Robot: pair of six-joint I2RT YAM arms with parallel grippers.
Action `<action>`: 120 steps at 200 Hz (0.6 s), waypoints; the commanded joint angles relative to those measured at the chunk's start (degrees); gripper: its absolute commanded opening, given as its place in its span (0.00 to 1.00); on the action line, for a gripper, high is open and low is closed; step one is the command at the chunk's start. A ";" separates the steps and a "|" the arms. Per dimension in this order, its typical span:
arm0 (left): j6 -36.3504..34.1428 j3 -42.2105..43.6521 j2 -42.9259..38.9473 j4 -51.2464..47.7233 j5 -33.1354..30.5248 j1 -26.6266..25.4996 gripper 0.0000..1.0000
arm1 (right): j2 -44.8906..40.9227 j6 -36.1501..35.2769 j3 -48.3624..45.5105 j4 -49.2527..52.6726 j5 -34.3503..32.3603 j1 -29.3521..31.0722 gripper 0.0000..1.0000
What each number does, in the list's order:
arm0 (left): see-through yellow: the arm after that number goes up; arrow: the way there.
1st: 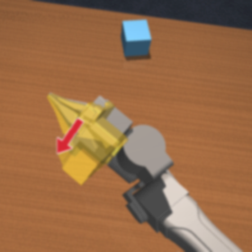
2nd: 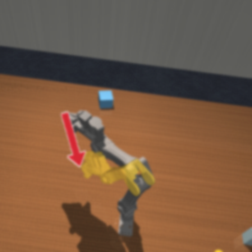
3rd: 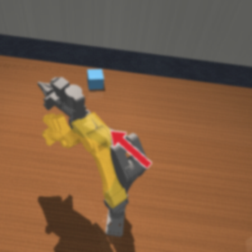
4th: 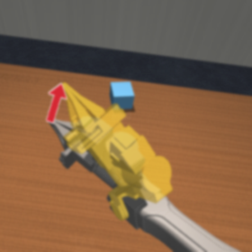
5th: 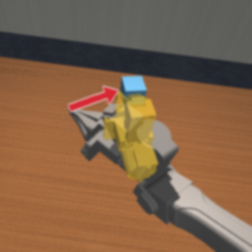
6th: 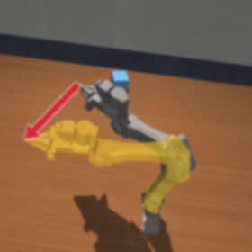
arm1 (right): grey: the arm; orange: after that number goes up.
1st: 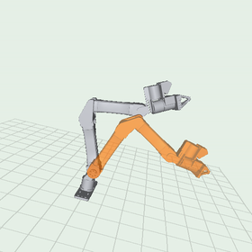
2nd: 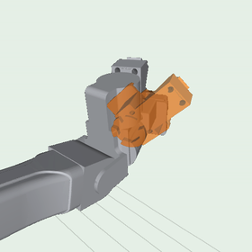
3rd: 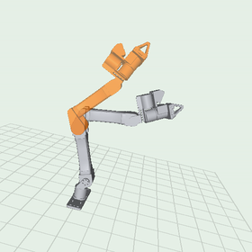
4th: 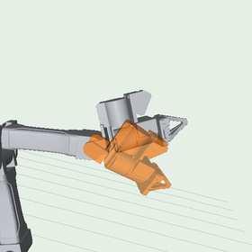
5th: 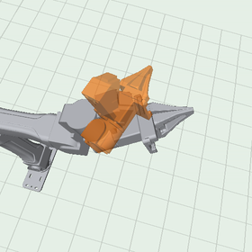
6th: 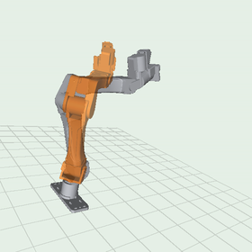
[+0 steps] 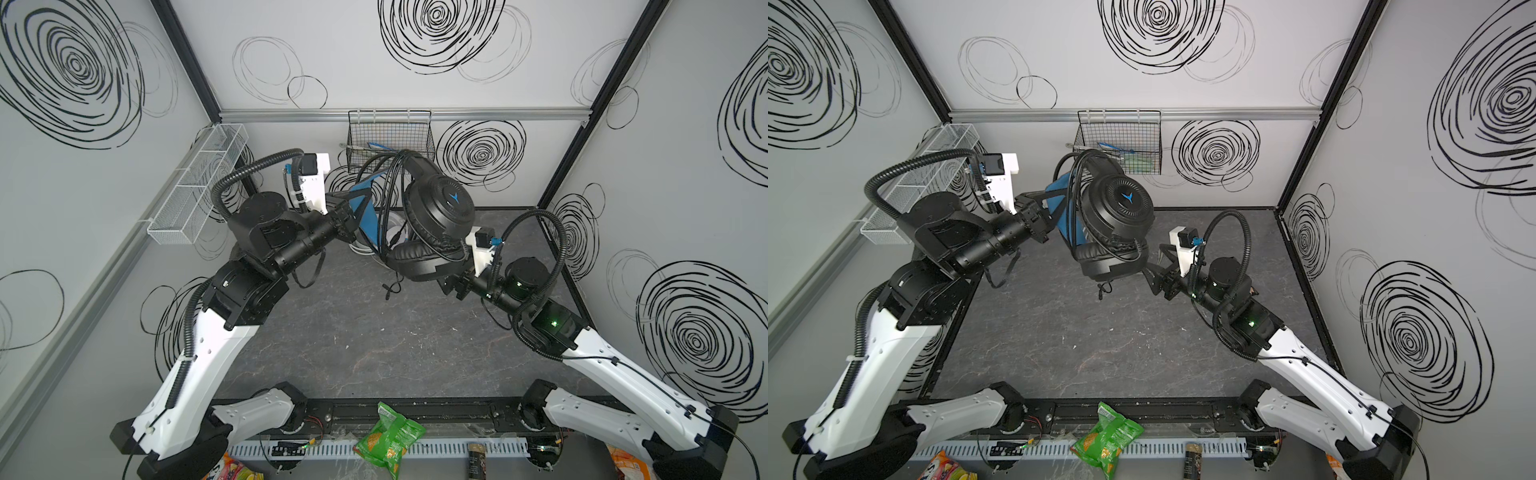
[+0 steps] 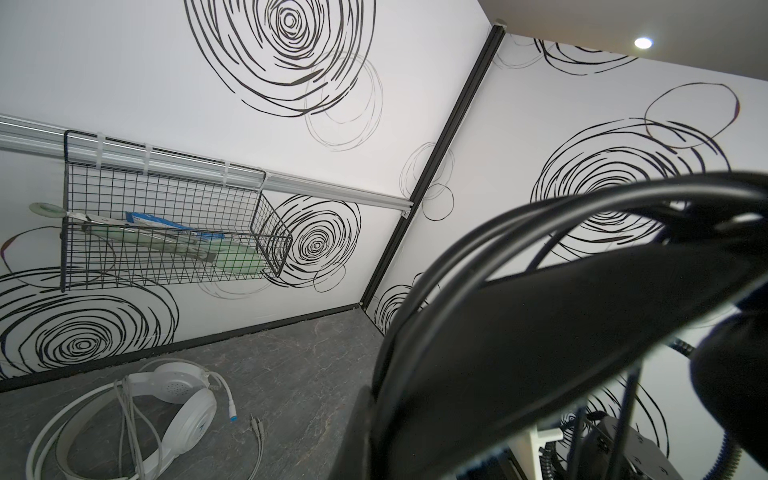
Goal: Wrap the headphones
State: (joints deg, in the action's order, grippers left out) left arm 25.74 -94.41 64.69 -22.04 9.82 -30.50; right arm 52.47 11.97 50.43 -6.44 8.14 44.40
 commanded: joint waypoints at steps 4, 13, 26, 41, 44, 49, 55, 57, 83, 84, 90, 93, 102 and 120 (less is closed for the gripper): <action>3.00 -1.08 -1.28 8.42 0.60 0.54 0.00 | -0.56 4.53 -0.60 -5.56 7.76 -0.11 0.83; 3.17 -0.96 -1.26 8.64 0.72 0.62 0.00 | -0.11 6.07 -0.69 -6.36 9.47 -0.03 0.89; 3.40 -0.94 -1.18 9.01 0.76 0.61 0.00 | 0.65 7.67 -0.89 -6.55 9.87 0.03 0.91; 3.71 -0.95 -1.07 9.68 0.81 0.58 0.00 | 1.21 8.16 -1.25 -6.62 8.37 -0.02 0.92; 3.77 -0.99 -1.08 9.85 0.93 0.55 0.00 | 1.40 8.16 -1.30 -6.47 8.02 -0.06 0.92; 3.91 -1.03 -1.02 10.06 0.96 0.56 0.00 | 1.58 8.17 -1.20 -6.13 7.35 -0.10 0.92; 4.04 -1.12 -0.92 10.33 0.97 0.53 0.00 | 2.01 7.89 -0.88 -5.42 6.16 -0.11 0.92; 4.05 -1.13 -0.95 10.46 0.92 0.58 0.00 | 2.17 7.83 -0.78 -5.10 5.74 -0.11 0.93; 4.75 -1.39 -0.44 11.44 1.10 0.57 0.00 | 3.66 5.72 0.77 -2.61 0.61 -0.78 0.93; 4.80 -1.39 -0.44 11.47 1.13 0.60 0.00 | 3.72 5.58 0.83 -2.48 0.41 -0.84 0.93; 5.05 -1.39 -0.32 11.75 1.20 0.55 0.00 | 3.74 5.08 1.13 -2.19 -0.62 -1.08 0.93; 5.11 -1.39 -0.25 11.88 1.17 0.60 0.00 | 3.78 4.68 1.23 -2.18 -1.01 -1.19 0.93; 5.37 -1.39 -0.11 12.30 1.34 0.56 0.00 | 3.76 3.90 1.39 -2.41 -1.37 -1.61 0.93; 5.68 -1.48 0.01 12.63 1.59 0.59 0.00 | 4.39 4.19 1.27 -3.48 1.04 -3.01 0.94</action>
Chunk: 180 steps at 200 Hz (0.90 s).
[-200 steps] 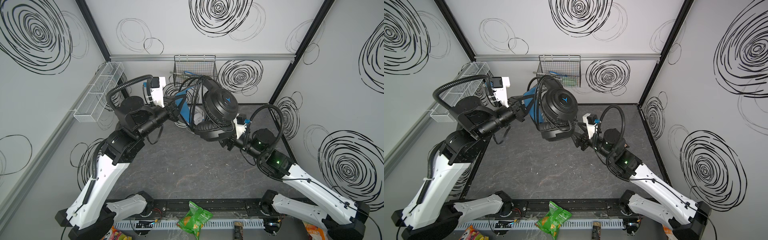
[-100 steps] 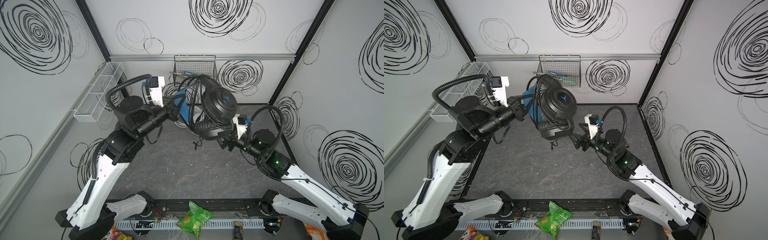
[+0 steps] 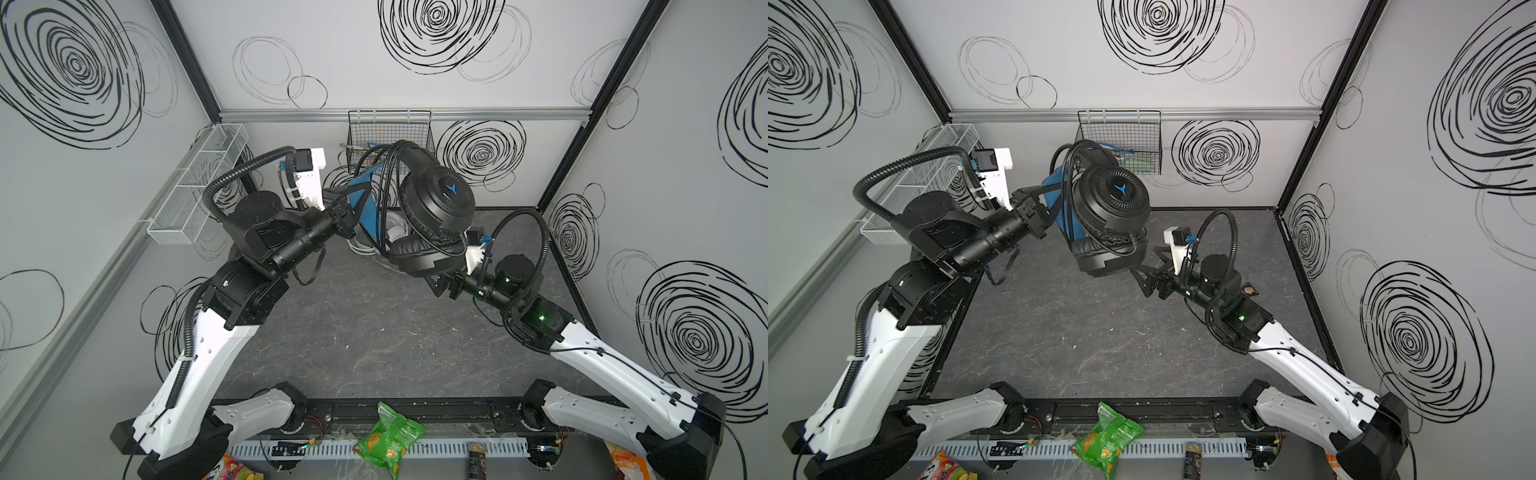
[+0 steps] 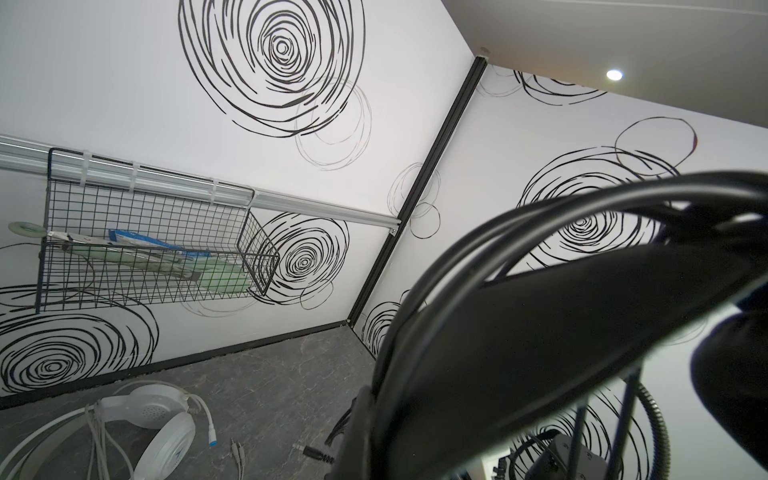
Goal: Wrap the headphones
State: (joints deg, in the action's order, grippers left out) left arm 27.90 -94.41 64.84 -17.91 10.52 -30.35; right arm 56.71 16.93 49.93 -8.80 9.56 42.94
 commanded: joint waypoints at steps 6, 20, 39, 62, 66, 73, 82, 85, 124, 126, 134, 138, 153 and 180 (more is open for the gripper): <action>3.57 -1.51 -0.02 8.52 0.90 0.45 0.00 | 0.52 -0.68 1.68 -1.68 1.07 -1.71 0.94; 3.52 -1.95 0.16 8.38 1.08 0.46 0.00 | 1.36 -0.45 1.91 -2.69 4.16 -1.59 0.94; 3.26 -2.79 0.57 7.67 1.14 0.44 0.00 | 1.85 -0.85 1.79 -4.05 9.35 -1.21 0.95; 3.06 -2.88 0.62 7.55 0.91 0.59 0.00 | 0.98 -0.79 0.53 -6.08 13.30 -0.75 0.96; 3.06 -2.88 0.66 7.54 0.97 0.62 0.00 | 0.77 -0.65 0.30 -6.57 13.92 -0.75 0.96; 3.13 -2.89 0.64 7.55 0.99 0.71 0.00 | 0.52 -0.45 -0.06 -7.09 15.30 -0.75 0.96; 3.17 -2.97 0.82 7.63 1.16 0.69 0.00 | 0.43 -0.27 -0.19 -7.28 17.10 -0.66 0.96; 3.21 -2.97 0.83 7.63 1.23 0.66 0.00 | 0.36 -0.23 -0.27 -7.30 17.71 -0.66 0.96; 3.63 -3.49 1.61 8.28 2.09 0.73 0.00 | 1.11 1.50 -1.75 -9.41 17.54 -0.49 0.97; 3.65 -3.50 1.67 8.30 2.10 0.73 0.00 | 1.23 1.48 -1.72 -9.58 17.34 -0.49 0.97; 3.75 -3.58 1.82 8.38 2.22 0.70 0.00 | 1.79 1.44 -1.65 -10.00 16.25 -0.58 0.96; 3.80 -3.67 1.88 8.42 2.23 0.72 0.00 | 2.08 1.41 -1.46 -9.91 15.31 -0.57 0.97; 4.03 -3.76 2.05 8.57 2.47 0.72 0.00 | 2.97 0.93 -0.77 -9.43 11.85 -1.13 0.97; 4.18 -3.41 2.05 8.74 2.31 0.69 0.00 | 4.52 -0.62 0.48 -8.87 8.79 -2.38 0.97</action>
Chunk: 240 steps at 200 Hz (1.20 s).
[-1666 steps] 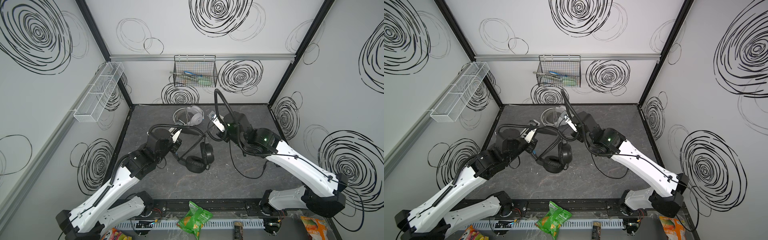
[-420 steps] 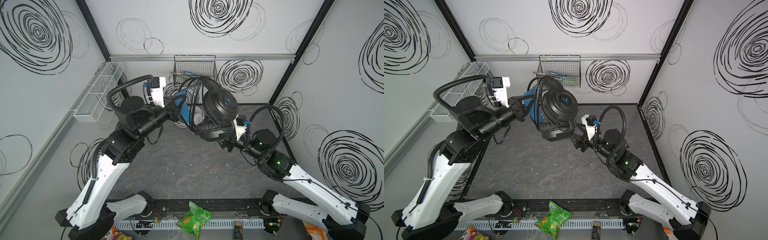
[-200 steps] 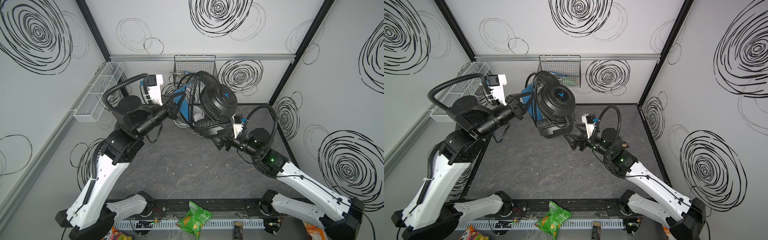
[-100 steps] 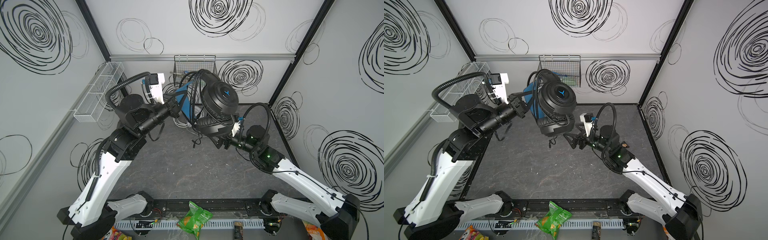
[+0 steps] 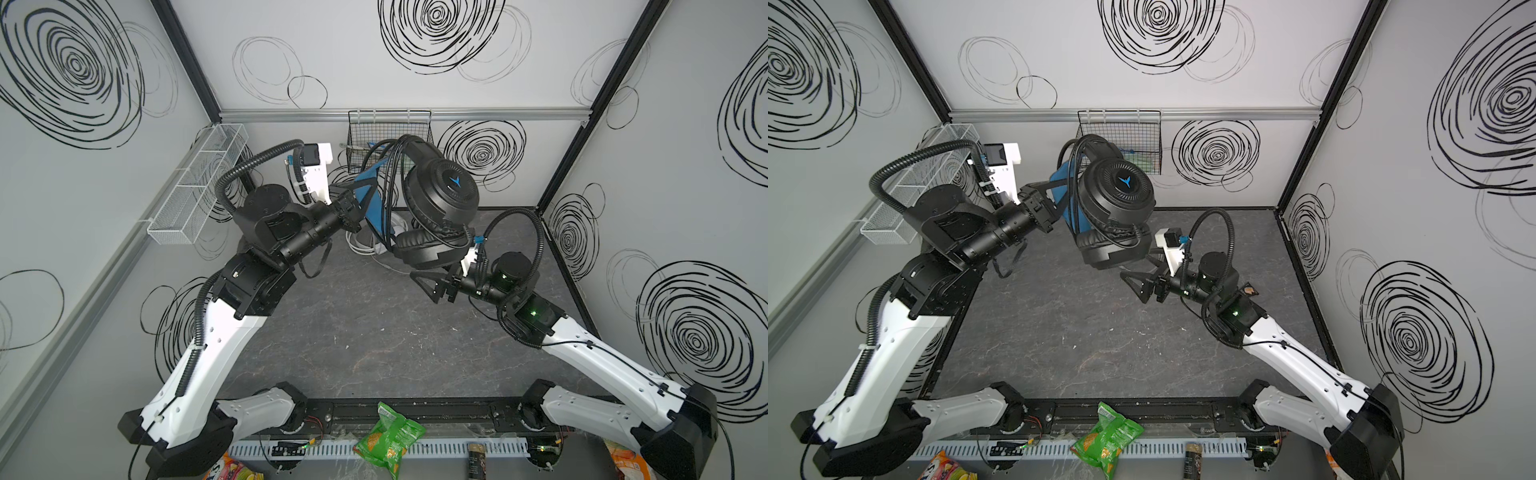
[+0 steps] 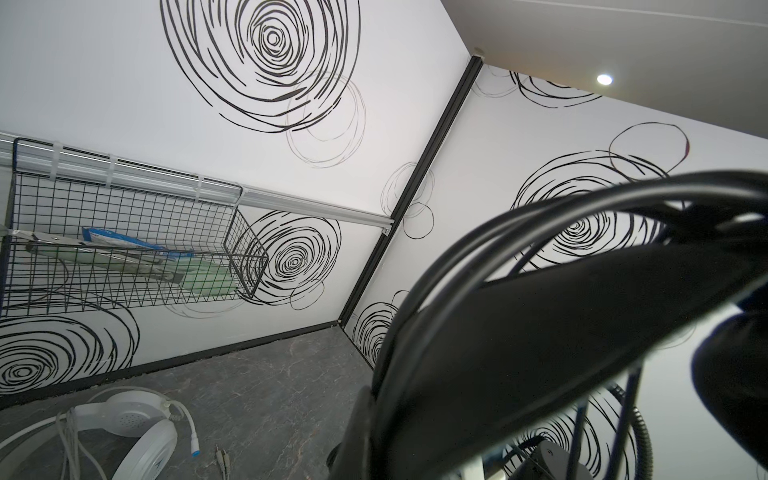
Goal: Wrap the headphones
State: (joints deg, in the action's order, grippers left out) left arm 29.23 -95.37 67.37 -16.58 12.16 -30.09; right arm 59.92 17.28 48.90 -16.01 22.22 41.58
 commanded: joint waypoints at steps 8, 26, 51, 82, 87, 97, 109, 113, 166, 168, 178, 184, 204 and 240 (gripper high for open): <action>2.96 -2.38 -0.48 7.49 0.76 0.45 0.00 | 1.88 -1.17 1.92 -1.61 -3.98 -1.07 0.97; 3.12 -2.11 -0.61 7.72 0.92 0.42 0.00 | 2.95 -0.72 2.25 -2.73 -2.95 -1.07 0.96; 3.12 -1.81 -0.74 7.63 0.85 0.46 0.00 | 3.86 0.75 2.22 -5.56 0.93 -1.00 0.96; 3.11 -1.49 -0.84 7.76 0.73 0.43 0.00 | 5.44 1.27 3.38 -7.18 7.49 0.72 0.96; 3.19 -1.41 -0.83 7.88 0.70 0.46 0.00 | 5.55 1.27 3.43 -7.49 7.76 1.06 0.96; 3.29 -1.36 -0.76 7.99 0.73 0.44 0.00 | 5.62 1.30 3.23 -8.42 8.35 1.54 0.96; 3.46 -1.47 -0.66 8.15 0.93 0.46 0.00 | 5.86 1.15 3.52 -8.38 7.64 1.81 0.95; 3.54 -1.48 -0.54 8.22 0.98 0.44 0.00 | 5.99 1.06 3.63 -8.19 7.15 1.83 0.95; 3.88 -1.36 -0.66 8.48 0.85 0.43 0.00 | 6.88 -1.77 5.32 -5.70 3.83 1.57 0.60; 3.90 -1.39 -0.69 8.42 0.80 0.44 0.00 | 6.88 -1.84 5.32 -5.74 3.80 1.57 0.57; 3.99 -1.22 -0.82 8.46 0.67 0.47 0.00 | 6.86 -2.07 5.24 -5.72 3.57 1.57 0.42; 4.12 -1.14 -0.83 8.49 0.60 0.44 0.00 | 7.00 -2.31 5.49 -5.22 3.43 1.57 0.35; 4.47 -0.74 -1.00 8.81 0.26 0.46 0.00 | 7.23 -3.30 6.11 -3.00 2.96 1.56 0.17; 5.58 0.48 -1.10 10.22 -0.59 0.55 0.00 | 6.88 -4.70 6.00 -0.17 1.98 1.94 0.00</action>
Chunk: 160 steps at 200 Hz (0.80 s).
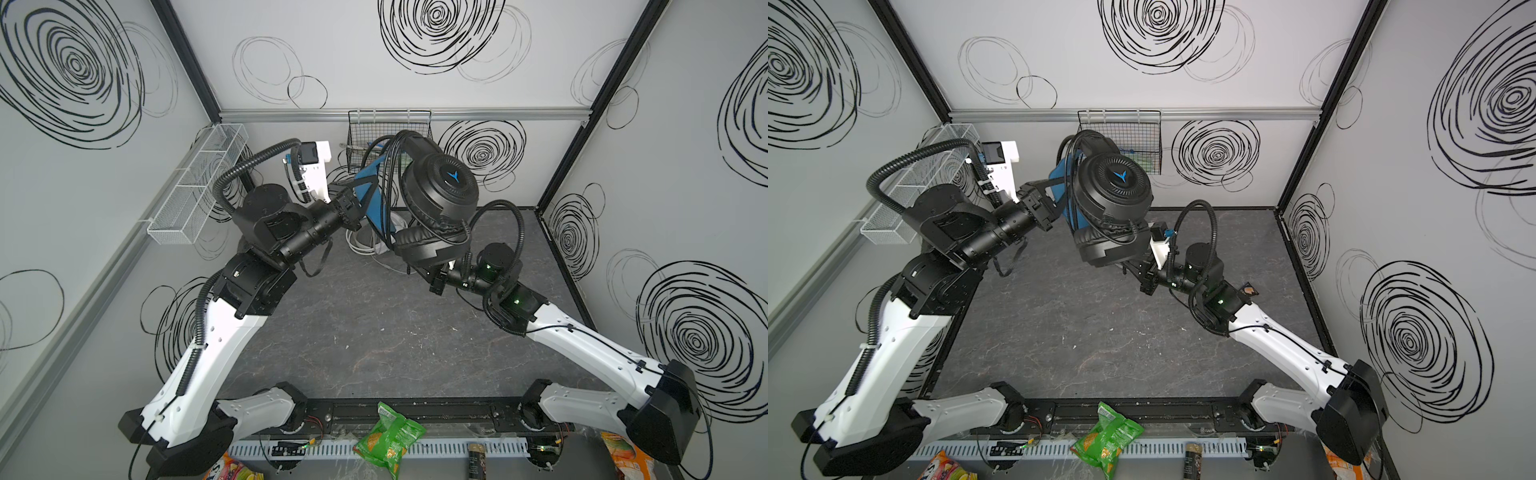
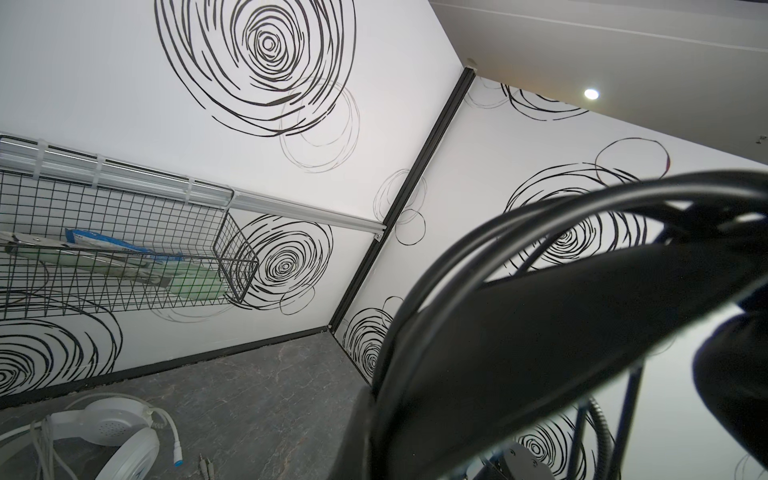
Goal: Wrap the headphones
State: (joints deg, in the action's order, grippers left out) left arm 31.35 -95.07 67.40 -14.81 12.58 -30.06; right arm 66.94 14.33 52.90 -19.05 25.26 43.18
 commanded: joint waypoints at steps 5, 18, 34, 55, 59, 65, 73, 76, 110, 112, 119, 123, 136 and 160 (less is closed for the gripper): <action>3.58 0.43 -1.13 8.51 -1.44 0.49 0.00 | -0.14 -2.38 2.29 3.99 -1.44 0.60 0.00; 3.63 1.05 -1.13 8.56 -3.40 0.46 0.00 | -0.30 -3.78 2.69 7.20 -3.72 1.41 0.00; 3.88 2.21 -1.28 8.18 -8.27 0.58 0.00 | -1.23 -5.10 2.28 10.19 -5.17 2.42 0.00; 4.65 3.86 -1.01 7.83 -15.23 0.88 0.00 | -2.30 -7.71 1.89 14.65 -9.55 6.28 0.00; 4.89 4.06 -0.81 7.66 -16.44 0.93 0.00 | -2.42 -8.23 1.73 15.39 -10.25 7.15 0.00; 5.26 4.35 -0.48 7.40 -18.10 1.05 0.00 | -2.66 -8.99 1.60 16.37 -11.40 8.48 0.00; 5.47 4.55 0.19 7.05 -19.78 1.17 0.00 | -2.85 -10.08 1.42 17.69 -12.70 10.28 0.00; 5.47 4.54 0.46 6.97 -20.56 1.21 0.00 | -2.92 -10.49 1.41 18.31 -13.12 10.89 0.00; 3.47 5.74 2.94 6.66 -26.89 1.48 0.00 | -3.29 -15.11 3.29 24.27 -18.59 18.47 0.00; 3.28 5.83 3.05 6.64 -27.30 1.52 0.00 | -3.30 -15.42 3.44 24.62 -18.82 18.93 0.00; 2.39 6.24 3.49 6.56 -28.59 1.72 0.00 | -3.30 -16.09 3.99 25.80 -19.92 20.51 0.00; 1.77 6.50 3.77 6.59 -29.36 1.71 0.00 | -3.27 -16.45 4.42 26.46 -20.47 21.41 0.00; -0.67 7.28 4.70 6.59 -31.58 1.79 0.00 | -2.87 -17.50 6.15 28.67 -22.48 24.32 0.00; -4.35 9.26 5.90 6.52 -34.15 1.98 0.00 | -2.26 -19.32 10.25 32.50 -26.64 28.45 0.00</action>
State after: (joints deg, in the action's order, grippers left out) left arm 29.56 -86.50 73.12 -16.38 -14.87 -29.08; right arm 64.86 -1.30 58.59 6.61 3.55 67.96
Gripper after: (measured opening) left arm 0.084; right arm 0.054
